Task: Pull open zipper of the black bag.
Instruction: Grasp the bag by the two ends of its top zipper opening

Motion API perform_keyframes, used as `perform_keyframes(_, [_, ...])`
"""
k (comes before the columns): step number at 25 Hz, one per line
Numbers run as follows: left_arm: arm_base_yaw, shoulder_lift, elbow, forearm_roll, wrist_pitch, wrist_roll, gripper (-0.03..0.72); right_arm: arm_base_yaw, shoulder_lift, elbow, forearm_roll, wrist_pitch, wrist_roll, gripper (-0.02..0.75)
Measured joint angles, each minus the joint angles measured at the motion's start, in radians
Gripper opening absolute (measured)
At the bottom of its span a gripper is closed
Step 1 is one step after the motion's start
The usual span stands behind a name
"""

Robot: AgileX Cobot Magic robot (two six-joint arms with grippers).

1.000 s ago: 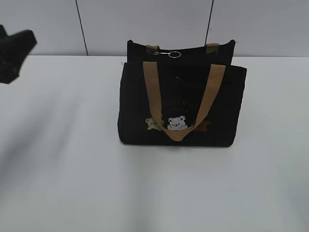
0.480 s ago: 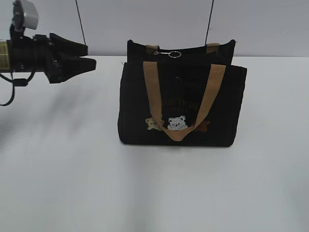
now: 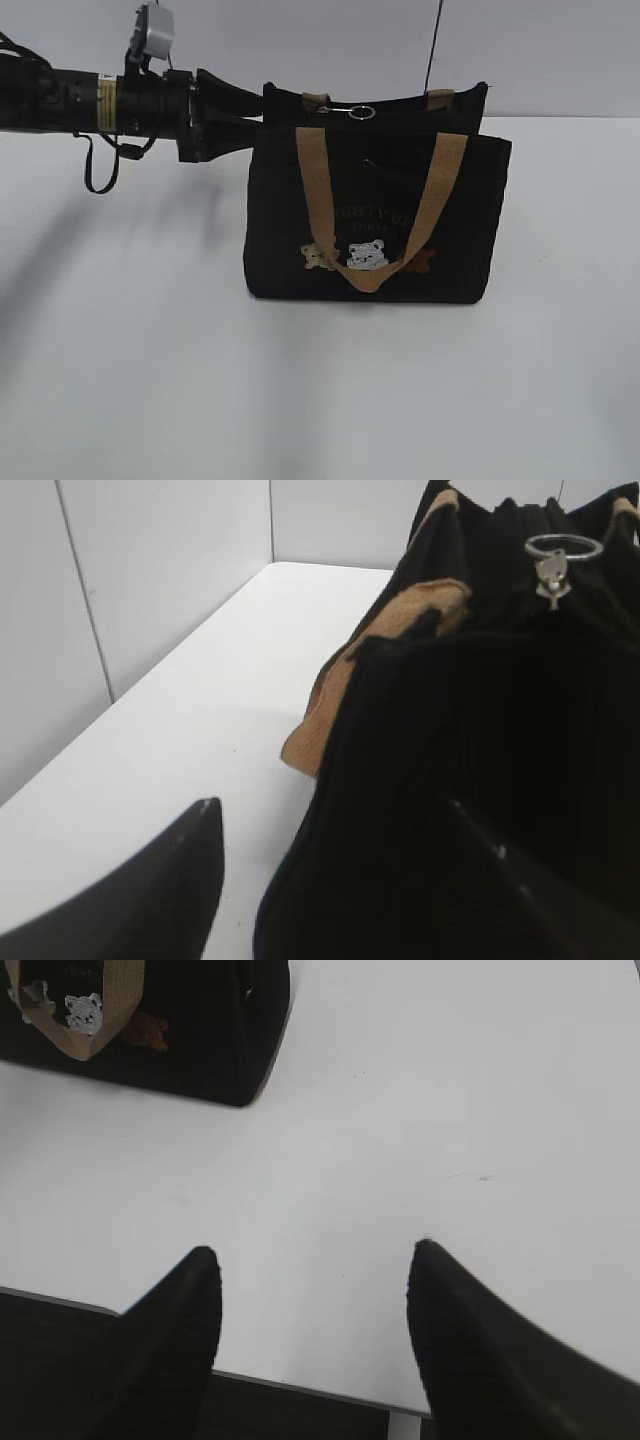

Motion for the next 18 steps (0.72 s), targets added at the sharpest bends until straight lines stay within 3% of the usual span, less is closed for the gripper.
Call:
perform_keyframes(6, [-0.043,0.052,-0.068,0.001,0.001,-0.036,0.496,0.000,0.000,0.000,0.000,0.000,0.000,0.450])
perform_keyframes(8, [-0.047,0.059,-0.069,0.003,0.005,-0.044,0.465,0.000,0.000,0.000,0.000,0.000,0.000,0.450])
perform_keyframes(10, [-0.049,0.060,-0.070,0.003,0.009,-0.047,0.382,0.000,0.000,0.000,0.000,0.000,0.000,0.450])
perform_keyframes(15, [-0.050,0.060,-0.072,0.000,0.021,-0.047,0.071,0.000,0.000,0.000,0.000,0.000,0.000,0.450])
perform_keyframes(18, [-0.050,0.060,-0.072,0.002,0.020,-0.047,0.022,0.000,0.000,0.000,0.000,0.000,0.000,0.450])
